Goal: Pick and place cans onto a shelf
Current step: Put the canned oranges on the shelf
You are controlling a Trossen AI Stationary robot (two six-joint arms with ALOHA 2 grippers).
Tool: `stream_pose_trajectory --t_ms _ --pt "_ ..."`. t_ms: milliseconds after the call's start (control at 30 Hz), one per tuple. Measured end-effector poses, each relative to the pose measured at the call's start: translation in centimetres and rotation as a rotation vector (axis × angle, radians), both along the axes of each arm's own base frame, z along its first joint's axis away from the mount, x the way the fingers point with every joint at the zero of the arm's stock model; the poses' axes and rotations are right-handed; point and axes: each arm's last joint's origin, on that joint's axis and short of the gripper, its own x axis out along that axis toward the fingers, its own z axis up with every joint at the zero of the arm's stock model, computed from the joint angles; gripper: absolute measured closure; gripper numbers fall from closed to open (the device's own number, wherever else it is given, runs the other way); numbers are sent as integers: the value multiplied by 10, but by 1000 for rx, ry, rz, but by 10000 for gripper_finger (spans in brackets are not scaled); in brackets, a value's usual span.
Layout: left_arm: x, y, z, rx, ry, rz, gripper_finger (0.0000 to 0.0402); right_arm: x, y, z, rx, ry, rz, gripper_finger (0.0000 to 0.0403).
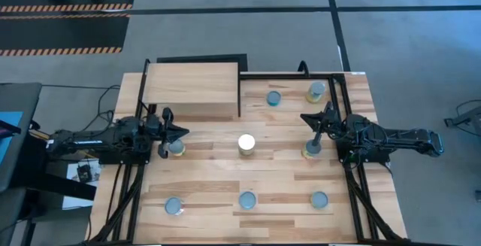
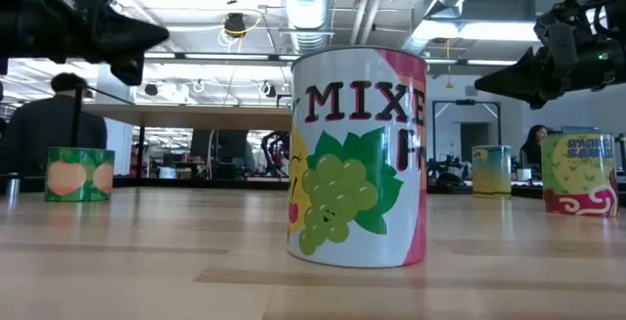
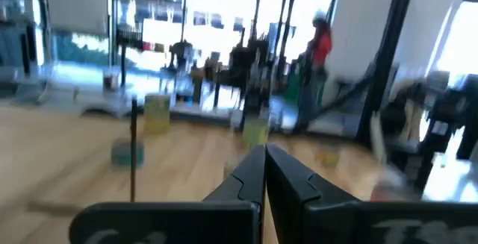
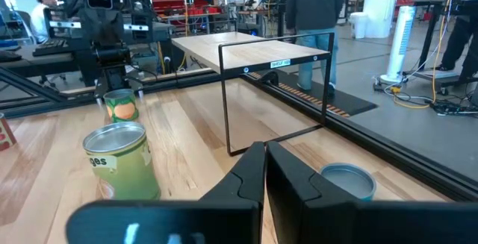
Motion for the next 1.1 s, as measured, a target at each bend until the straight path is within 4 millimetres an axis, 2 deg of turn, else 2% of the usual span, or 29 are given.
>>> stream_pose_trajectory --t_ms 267,467,667,833,1000,1100 --pt "22 1 31 68 63 -39 402 0 0 0 0 1 0 363" --pt "51 1 58 176 168 -79 401 0 0 0 0 0 0 363" --pt "81 -8 79 253 285 -170 401 0 0 0 0 0 0 363" --pt "99 -19 86 262 471 -223 401 0 0 0 0 0 0 363" --pt "102 -27 86 223 710 -195 401 0 0 0 0 0 0 363" --pt "103 -30 87 190 797 -155 401 0 0 0 0 0 0 363"
